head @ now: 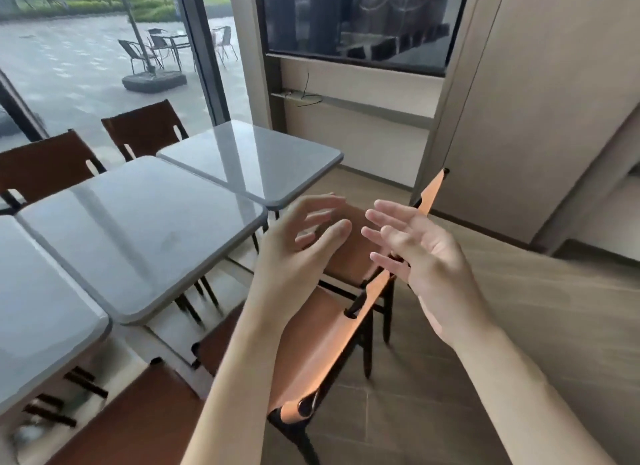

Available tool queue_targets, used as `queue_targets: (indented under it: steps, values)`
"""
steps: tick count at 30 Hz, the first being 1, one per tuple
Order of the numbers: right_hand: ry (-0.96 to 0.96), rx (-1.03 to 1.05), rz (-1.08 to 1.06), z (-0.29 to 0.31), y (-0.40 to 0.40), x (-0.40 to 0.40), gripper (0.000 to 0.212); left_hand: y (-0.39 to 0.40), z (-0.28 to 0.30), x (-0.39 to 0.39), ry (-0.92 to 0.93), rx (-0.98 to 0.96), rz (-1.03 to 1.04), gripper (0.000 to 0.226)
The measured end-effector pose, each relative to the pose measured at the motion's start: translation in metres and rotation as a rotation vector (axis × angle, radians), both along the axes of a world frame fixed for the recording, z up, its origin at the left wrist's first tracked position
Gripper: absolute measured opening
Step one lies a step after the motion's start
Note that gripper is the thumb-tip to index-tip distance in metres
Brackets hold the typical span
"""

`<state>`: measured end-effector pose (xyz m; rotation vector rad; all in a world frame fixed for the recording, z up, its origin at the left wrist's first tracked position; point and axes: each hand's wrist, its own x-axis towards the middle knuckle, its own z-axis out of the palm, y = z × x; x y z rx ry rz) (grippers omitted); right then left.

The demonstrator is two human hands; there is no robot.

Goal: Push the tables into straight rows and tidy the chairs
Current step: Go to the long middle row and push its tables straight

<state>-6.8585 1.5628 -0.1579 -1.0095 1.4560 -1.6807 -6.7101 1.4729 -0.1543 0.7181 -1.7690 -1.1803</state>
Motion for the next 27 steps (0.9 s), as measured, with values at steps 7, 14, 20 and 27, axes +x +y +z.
queue_targets:
  steps: [7,14,20,27]
  values:
    - [0.038,-0.015,-0.162,0.010,0.047,-0.185,0.028,0.023,0.006,-0.194,0.039,-0.004,-0.138,0.022]
    - [0.066,-0.023,-0.269,0.029,0.094,-0.320,0.034,0.040,0.025,-0.341,0.006,-0.035,-0.312,0.032]
    - [0.042,-0.032,-0.371,0.025,0.101,-0.401,0.039,0.032,0.032,-0.432,-0.023,-0.070,-0.414,0.039]
    - [0.057,-0.012,-0.367,0.015,0.055,-0.494,0.041,-0.022,0.018,-0.526,-0.018,-0.039,-0.437,0.037]
